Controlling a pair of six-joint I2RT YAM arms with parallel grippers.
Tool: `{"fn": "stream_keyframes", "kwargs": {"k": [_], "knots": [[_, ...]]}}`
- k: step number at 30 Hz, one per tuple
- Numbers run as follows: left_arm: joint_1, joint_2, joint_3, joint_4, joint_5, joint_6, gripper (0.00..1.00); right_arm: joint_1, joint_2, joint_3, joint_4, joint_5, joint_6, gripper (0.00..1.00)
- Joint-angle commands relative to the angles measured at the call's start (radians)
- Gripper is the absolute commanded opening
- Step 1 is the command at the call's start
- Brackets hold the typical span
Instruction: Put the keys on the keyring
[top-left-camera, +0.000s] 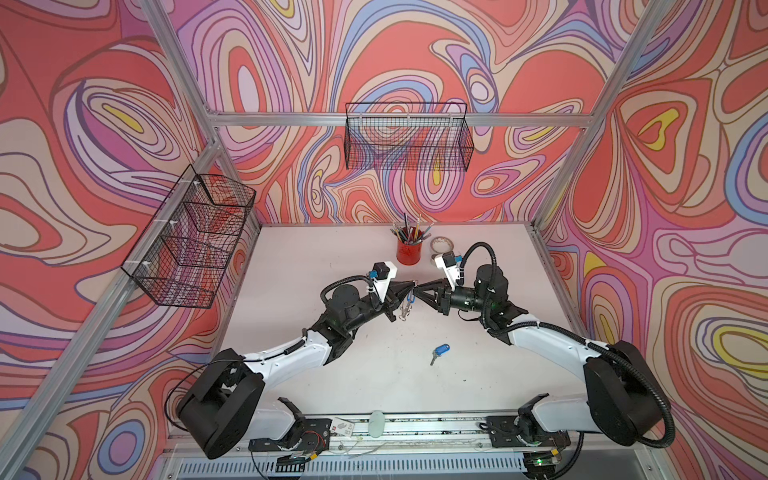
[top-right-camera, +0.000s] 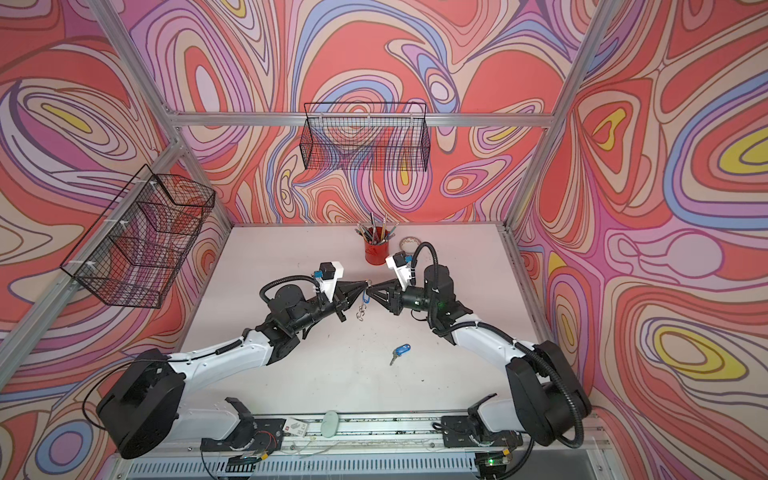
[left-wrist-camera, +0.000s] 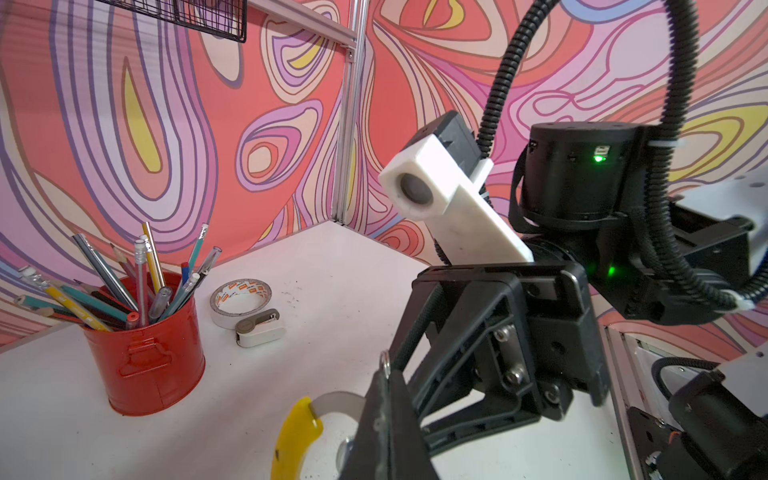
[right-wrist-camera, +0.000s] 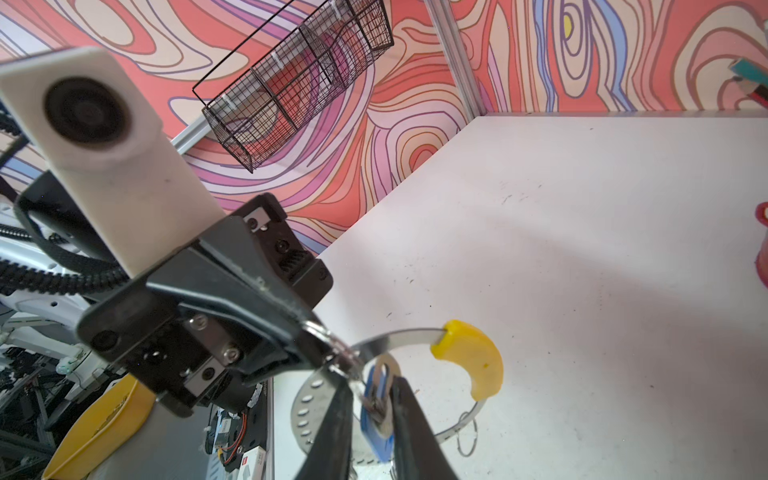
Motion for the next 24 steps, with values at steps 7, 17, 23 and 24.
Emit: {"fn": "stream_keyframes", "kwargs": {"k": [7, 17, 23, 24], "knots": [[-0.023, 0.075, -0.014, 0.269, -0.069, -0.078, 0.00, 0.002, 0.012, -0.025, 0.058, -0.031, 0.013, 0.00], [-0.027, 0.112, -0.037, 0.351, -0.117, -0.100, 0.00, 0.004, 0.012, -0.020, 0.030, -0.003, -0.002, 0.00], [-0.026, 0.107, -0.056, 0.354, -0.141, -0.108, 0.00, 0.004, 0.020, -0.020, 0.033, 0.001, 0.003, 0.00], [-0.026, 0.107, -0.058, 0.356, -0.147, -0.110, 0.00, 0.004, 0.020, -0.020, 0.030, 0.004, 0.003, 0.00]]}}
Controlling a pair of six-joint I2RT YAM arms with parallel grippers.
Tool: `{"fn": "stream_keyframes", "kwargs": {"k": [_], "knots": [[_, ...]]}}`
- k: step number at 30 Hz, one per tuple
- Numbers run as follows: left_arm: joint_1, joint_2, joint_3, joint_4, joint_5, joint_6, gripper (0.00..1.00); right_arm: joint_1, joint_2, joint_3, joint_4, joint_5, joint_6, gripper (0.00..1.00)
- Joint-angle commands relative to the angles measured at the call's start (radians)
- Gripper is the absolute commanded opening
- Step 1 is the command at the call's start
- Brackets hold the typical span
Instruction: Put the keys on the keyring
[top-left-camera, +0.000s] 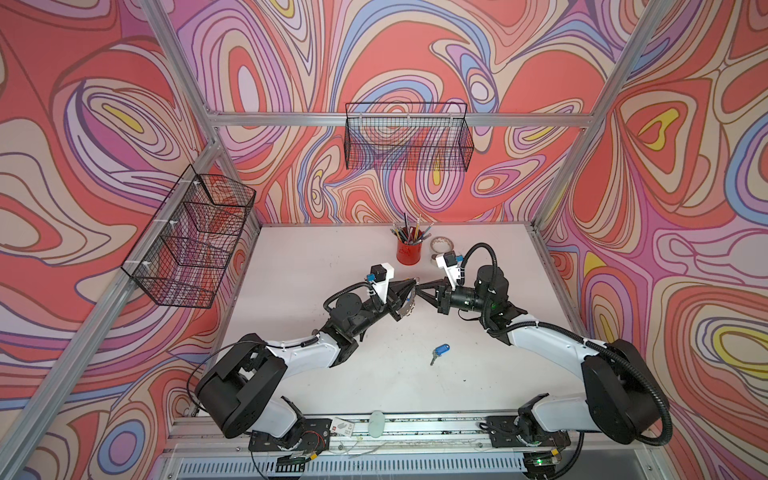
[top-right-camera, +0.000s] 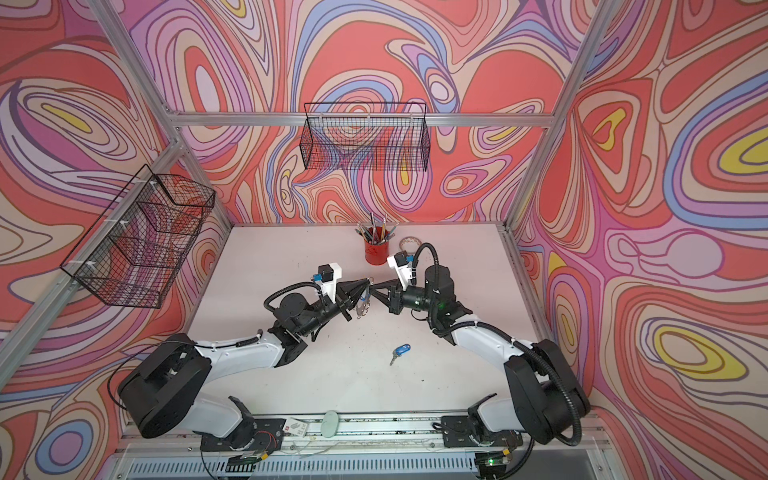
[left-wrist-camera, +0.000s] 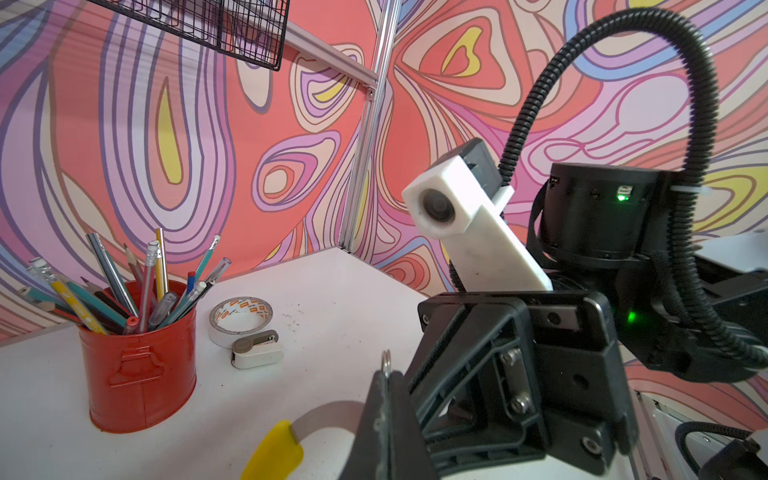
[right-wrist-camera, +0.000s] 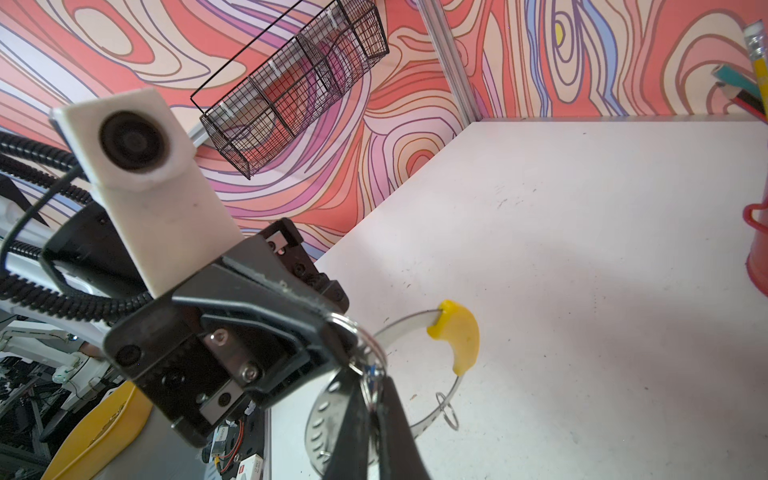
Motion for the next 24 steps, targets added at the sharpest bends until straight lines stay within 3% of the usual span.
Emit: {"fn": "stream_keyframes", "kwargs": {"k": [1, 24], "knots": [[0.001, -0.003, -0.007, 0.090, -0.049, -0.020, 0.00, 0.009, 0.010, -0.009, -0.005, -0.008, -0.014, 0.00], [0.085, -0.159, -0.001, -0.193, 0.063, 0.000, 0.00, 0.009, -0.108, -0.056, -0.117, 0.121, -0.062, 0.00]]}}
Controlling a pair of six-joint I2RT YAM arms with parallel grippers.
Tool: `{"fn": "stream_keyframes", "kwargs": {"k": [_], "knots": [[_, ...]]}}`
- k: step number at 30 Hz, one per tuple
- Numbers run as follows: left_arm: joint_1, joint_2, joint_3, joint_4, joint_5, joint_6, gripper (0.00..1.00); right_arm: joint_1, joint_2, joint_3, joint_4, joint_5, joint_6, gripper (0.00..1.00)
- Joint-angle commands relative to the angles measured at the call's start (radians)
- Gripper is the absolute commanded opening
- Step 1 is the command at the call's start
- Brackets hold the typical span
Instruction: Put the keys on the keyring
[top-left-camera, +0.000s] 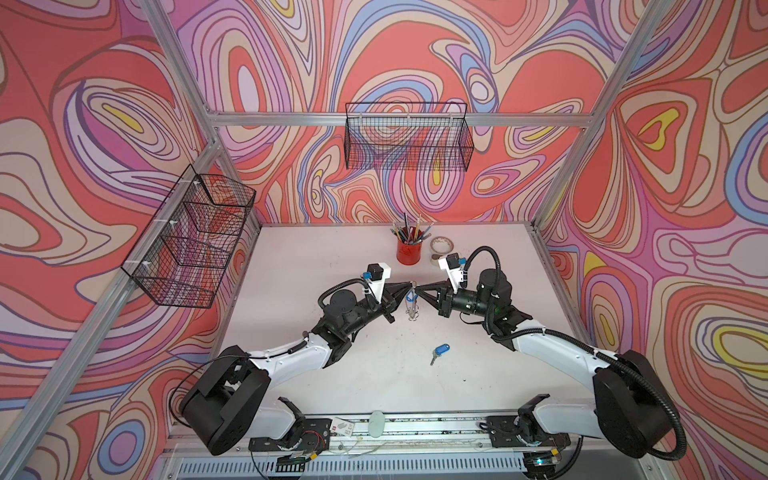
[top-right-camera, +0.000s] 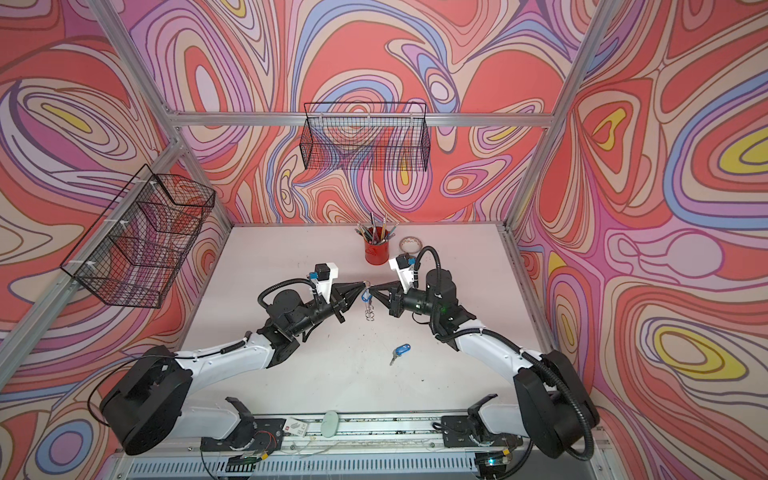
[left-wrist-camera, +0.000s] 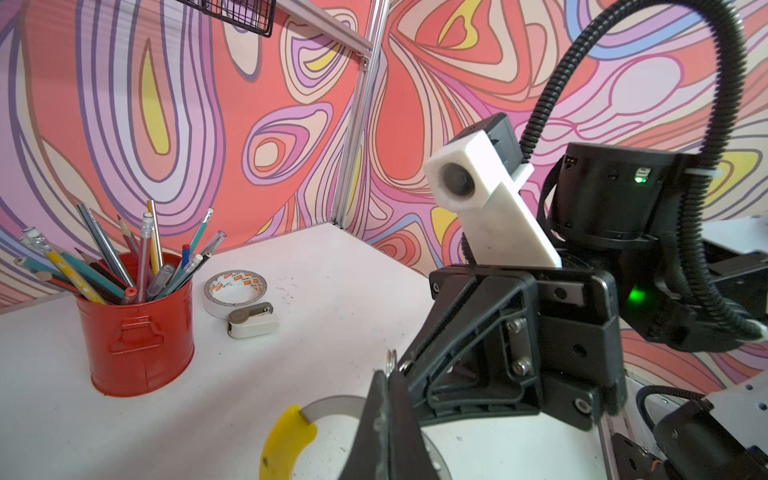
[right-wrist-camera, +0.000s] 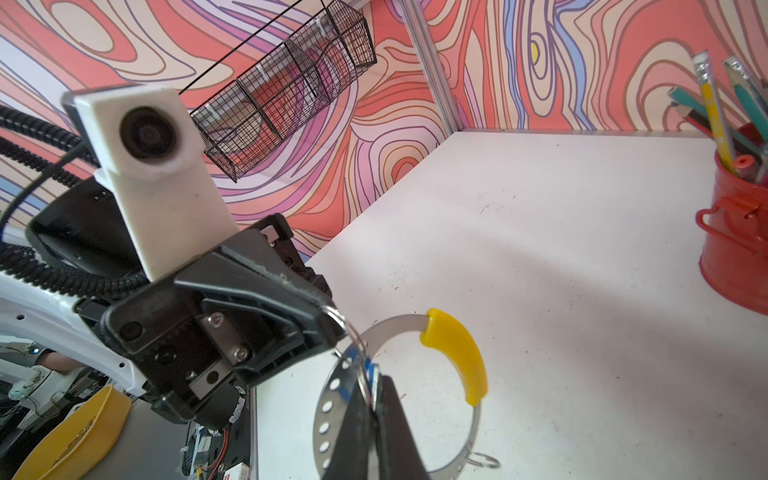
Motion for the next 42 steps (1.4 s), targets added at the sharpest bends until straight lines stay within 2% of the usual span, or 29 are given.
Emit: {"fn": "stream_keyframes", "kwargs": {"k": [1, 20, 32, 37, 42], "knots": [[0.042, -0.053, 0.001, -0.014, -0.029, 0.005, 0.00, -0.007, -0.035, -0.029, -0.067, 0.043, -0.029, 0.00], [0.056, -0.066, 0.017, -0.104, 0.052, 0.020, 0.00, -0.007, -0.079, -0.010, -0.132, 0.127, -0.060, 0.00], [0.054, 0.013, 0.047, 0.116, 0.012, -0.113, 0.00, -0.006, -0.043, -0.043, -0.103, 0.086, -0.042, 0.00], [0.054, 0.023, 0.047, 0.113, 0.011, -0.102, 0.00, -0.011, -0.092, -0.059, -0.145, 0.151, -0.043, 0.13], [0.056, 0.005, 0.029, 0.077, 0.010, -0.091, 0.00, -0.061, -0.150, -0.073, -0.158, 0.188, -0.025, 0.24]]}}
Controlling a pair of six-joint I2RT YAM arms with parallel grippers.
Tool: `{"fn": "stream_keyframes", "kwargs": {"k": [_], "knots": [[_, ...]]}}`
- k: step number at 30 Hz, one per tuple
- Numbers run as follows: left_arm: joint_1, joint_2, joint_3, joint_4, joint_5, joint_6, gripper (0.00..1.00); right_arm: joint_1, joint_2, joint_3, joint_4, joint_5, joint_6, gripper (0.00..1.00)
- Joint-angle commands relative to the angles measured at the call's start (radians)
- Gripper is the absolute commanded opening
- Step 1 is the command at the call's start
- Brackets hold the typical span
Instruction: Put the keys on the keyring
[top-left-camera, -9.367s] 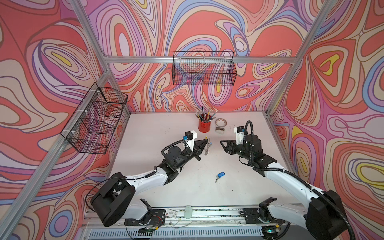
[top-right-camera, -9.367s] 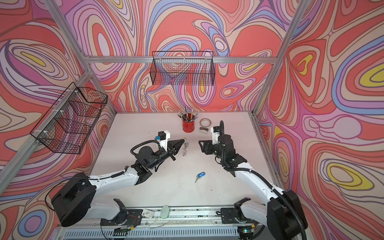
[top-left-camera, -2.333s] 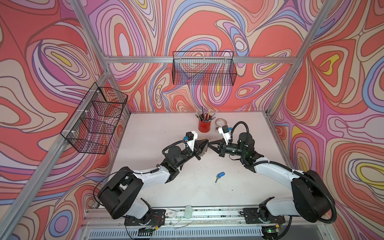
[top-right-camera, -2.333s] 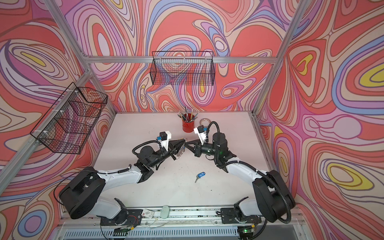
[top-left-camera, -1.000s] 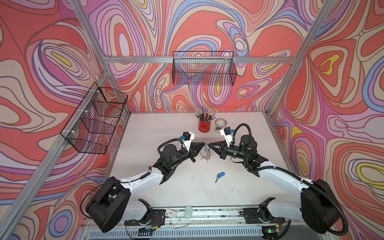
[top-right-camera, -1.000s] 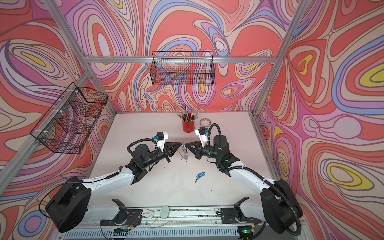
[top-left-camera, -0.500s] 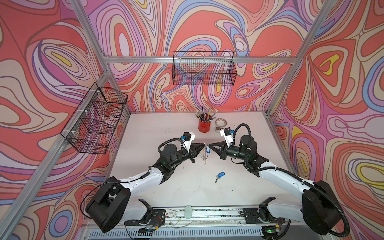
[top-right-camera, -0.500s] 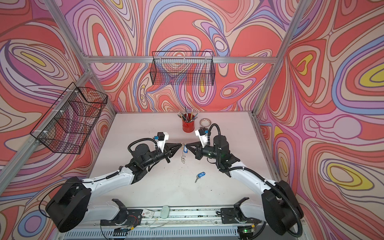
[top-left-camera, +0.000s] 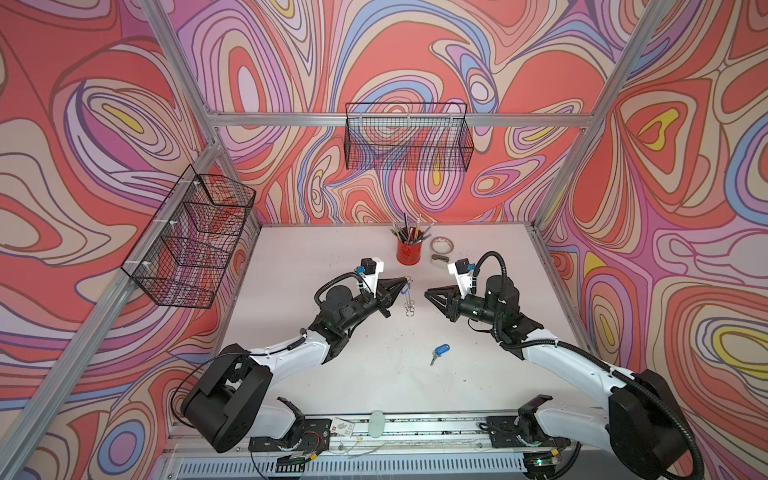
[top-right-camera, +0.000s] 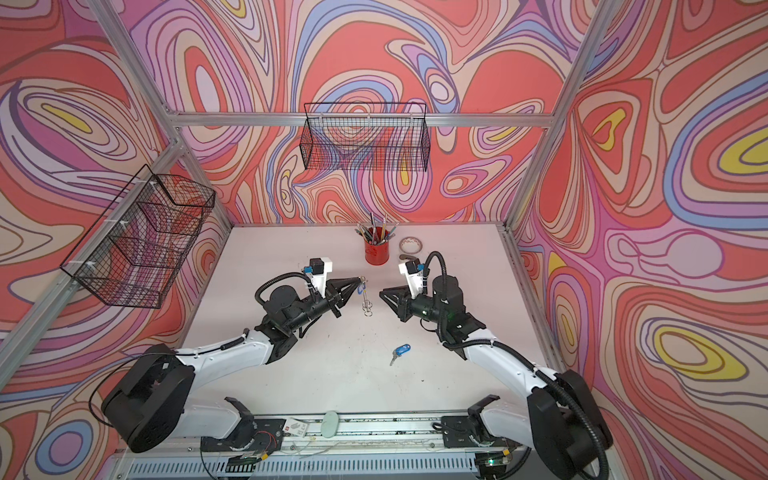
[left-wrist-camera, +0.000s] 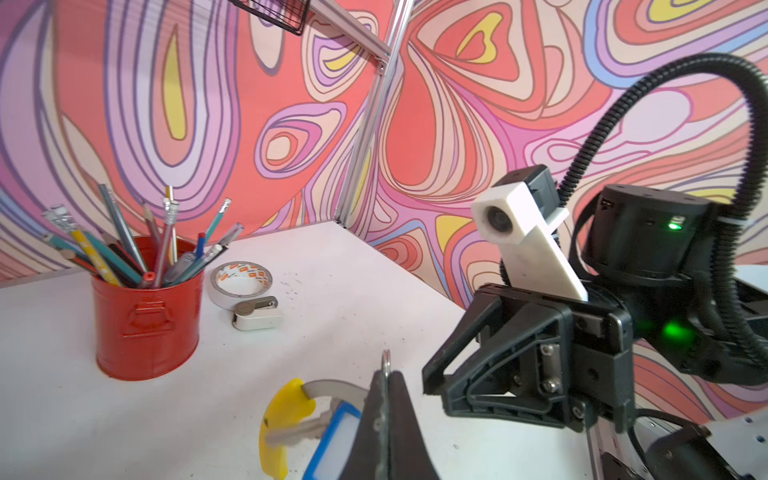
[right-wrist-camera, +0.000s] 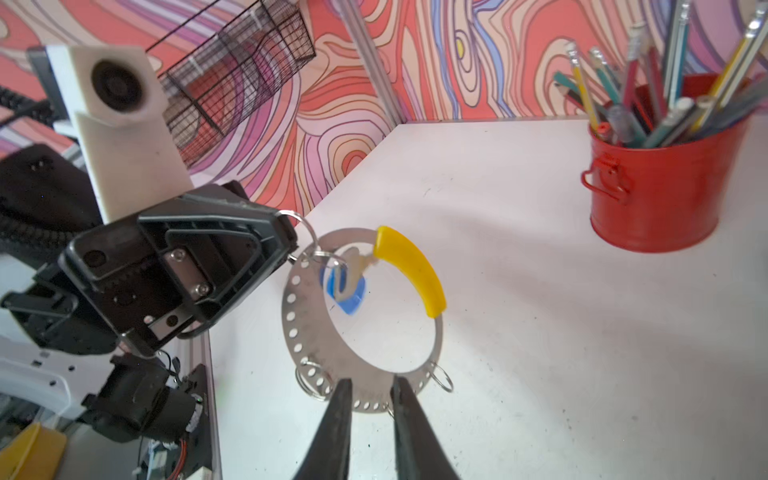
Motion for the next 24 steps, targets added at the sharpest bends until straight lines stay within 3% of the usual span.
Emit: {"fn": "stream_keyframes", "kwargs": {"k": [1, 6, 9, 15, 24], "knots": [[0.003, -0.026, 0.020, 0.048, -0.006, 0.002, 0.00, -0.033, -0.025, -0.004, -0.026, 0.049, 0.003, 0.26], [0.005, -0.051, 0.030, -0.026, 0.048, 0.029, 0.00, -0.067, -0.023, -0.013, 0.100, -0.018, 0.075, 0.49], [0.010, -0.065, 0.028, -0.043, 0.057, 0.038, 0.00, -0.067, 0.015, 0.009, 0.178, -0.108, 0.088, 0.56], [0.018, -0.057, 0.045, -0.053, 0.137, 0.024, 0.00, -0.065, 0.100, 0.036, 0.276, -0.264, 0.113, 0.54], [0.020, -0.014, 0.055, -0.005, 0.199, -0.018, 0.00, -0.034, 0.155, 0.051, 0.339, -0.304, 0.147, 0.47]]}}
